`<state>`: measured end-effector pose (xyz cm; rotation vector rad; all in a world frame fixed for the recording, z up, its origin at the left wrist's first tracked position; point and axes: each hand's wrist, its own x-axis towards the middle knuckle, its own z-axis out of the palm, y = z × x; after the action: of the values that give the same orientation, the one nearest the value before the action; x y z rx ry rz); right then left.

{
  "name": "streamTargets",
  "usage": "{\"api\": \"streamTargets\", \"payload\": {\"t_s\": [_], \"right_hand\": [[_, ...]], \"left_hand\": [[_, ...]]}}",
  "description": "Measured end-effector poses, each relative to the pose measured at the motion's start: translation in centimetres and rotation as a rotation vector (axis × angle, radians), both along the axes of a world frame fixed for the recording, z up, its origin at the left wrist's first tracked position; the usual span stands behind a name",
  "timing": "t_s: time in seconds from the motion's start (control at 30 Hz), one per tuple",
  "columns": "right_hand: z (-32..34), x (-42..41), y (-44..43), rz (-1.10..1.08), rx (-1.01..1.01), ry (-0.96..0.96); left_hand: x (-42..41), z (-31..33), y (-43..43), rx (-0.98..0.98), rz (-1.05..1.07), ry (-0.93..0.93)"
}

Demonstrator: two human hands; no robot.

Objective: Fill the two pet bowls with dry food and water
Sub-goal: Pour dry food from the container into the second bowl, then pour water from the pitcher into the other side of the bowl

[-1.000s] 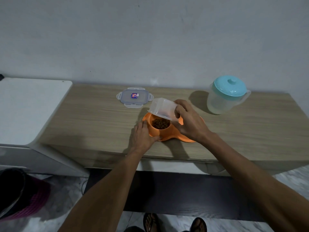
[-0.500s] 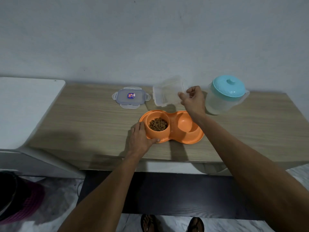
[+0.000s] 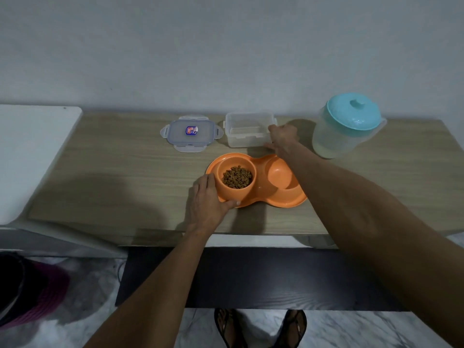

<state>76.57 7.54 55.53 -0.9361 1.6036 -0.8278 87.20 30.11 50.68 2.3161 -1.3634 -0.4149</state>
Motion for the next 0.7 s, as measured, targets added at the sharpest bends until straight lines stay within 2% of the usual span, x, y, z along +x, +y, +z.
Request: {"api": "streamTargets", "payload": {"t_s": [0.17, 0.3, 0.43, 0.57, 0.7], "right_hand": [[0.3, 0.4, 0.3, -0.001, 0.020, 0.108], [0.8, -0.1, 0.7, 0.089, 0.044, 0.093], [1.6, -2.8, 1.8, 0.089, -0.017, 0.232], [1.6, -7.1, 3.2, 0.081, -0.105, 0.324], [1.1, -12.2, 4.2, -0.072, -0.080, 0.275]], "left_hand": [[0.0, 0.0, -0.1, 0.019, -0.005, -0.012], [0.1, 0.3, -0.1, 0.034, -0.034, -0.028], [-0.2, 0.8, 0.3, 0.046, -0.032, -0.003], [-2.9, 2.3, 0.2, 0.017, -0.005, -0.150], [-6.0, 3.3, -2.3, 0.001, -0.184, -0.233]]}}
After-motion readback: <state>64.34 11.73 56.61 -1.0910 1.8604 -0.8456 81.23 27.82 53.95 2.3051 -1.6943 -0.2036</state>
